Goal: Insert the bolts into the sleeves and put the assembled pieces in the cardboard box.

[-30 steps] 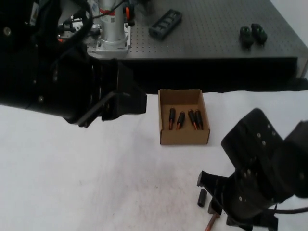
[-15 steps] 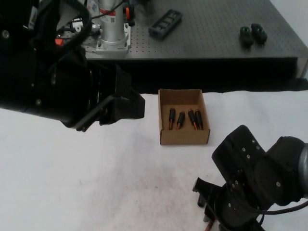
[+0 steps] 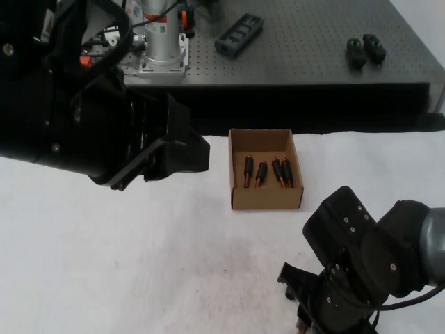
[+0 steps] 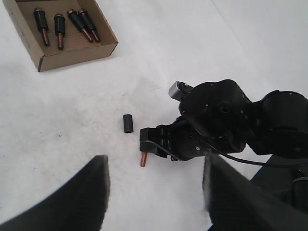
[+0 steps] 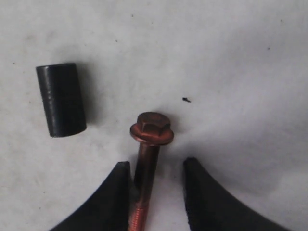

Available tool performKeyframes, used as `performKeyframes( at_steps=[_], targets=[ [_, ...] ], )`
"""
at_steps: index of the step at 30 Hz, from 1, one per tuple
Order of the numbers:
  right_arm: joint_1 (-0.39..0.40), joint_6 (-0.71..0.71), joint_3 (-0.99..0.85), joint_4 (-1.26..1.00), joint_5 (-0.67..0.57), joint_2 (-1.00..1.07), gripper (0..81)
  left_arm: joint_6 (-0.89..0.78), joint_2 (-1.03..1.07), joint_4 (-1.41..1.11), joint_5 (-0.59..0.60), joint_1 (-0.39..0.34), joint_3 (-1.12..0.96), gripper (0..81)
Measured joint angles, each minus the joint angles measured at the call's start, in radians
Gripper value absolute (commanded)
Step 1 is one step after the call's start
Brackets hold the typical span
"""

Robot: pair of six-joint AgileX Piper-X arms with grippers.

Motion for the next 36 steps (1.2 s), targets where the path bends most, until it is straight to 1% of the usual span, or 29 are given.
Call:
performKeyframes(
  at_steps=[2, 5, 12, 17, 21, 25, 27, 30, 31, 35, 36],
  targets=[
    [0.000, 0.000, 0.000, 0.000, 0.000, 0.000, 17.0, 0.004, 0.000, 0.000, 0.000, 0.000, 0.000, 41.9],
    [0.000, 0.000, 0.000, 0.000, 0.000, 0.002, 0.3, 0.012, 0.000, 0.000, -0.002, 0.000, 0.000, 41.9],
    [-0.008, 0.001, 0.000, -0.025, -0.006, 0.004, 0.1, 0.101, 0.004, 0.000, -0.110, 0.000, 0.000, 41.9],
    [-0.061, -0.008, 0.005, -0.060, -0.035, -0.026, 0.1, 0.149, 0.102, 0.000, -0.135, -0.016, 0.000, 41.9],
    [-0.154, -0.107, 0.007, -0.044, -0.019, -0.143, 0.1, 0.156, 0.224, -0.004, -0.145, -0.060, 0.000, 41.9],
    [-0.264, -0.240, 0.007, -0.028, -0.006, -0.297, 0.1, 0.167, 0.405, -0.001, -0.167, -0.148, -0.049, 41.9],
    [-0.325, -0.308, 0.007, -0.020, -0.002, -0.383, 0.1, 0.173, 0.507, 0.002, -0.191, -0.198, -0.106, 41.9],
    [-0.406, -0.376, 0.007, -0.005, 0.001, -0.489, 0.1, 0.175, 0.654, 0.022, -0.214, -0.253, -0.219, 41.9],
    [-0.438, -0.397, 0.007, 0.002, 0.001, -0.517, 0.1, 0.175, 0.698, 0.027, -0.217, -0.266, -0.254, 41.9],
    [-0.529, -0.437, 0.009, 0.020, 0.001, -0.589, 0.1, 0.175, 0.886, 0.086, -0.246, -0.308, -0.417, 41.9],
    [-0.550, -0.446, 0.009, 0.024, 0.001, -0.599, 0.1, 0.175, 0.886, 0.086, -0.248, -0.308, -0.417, 41.9]
  ],
)
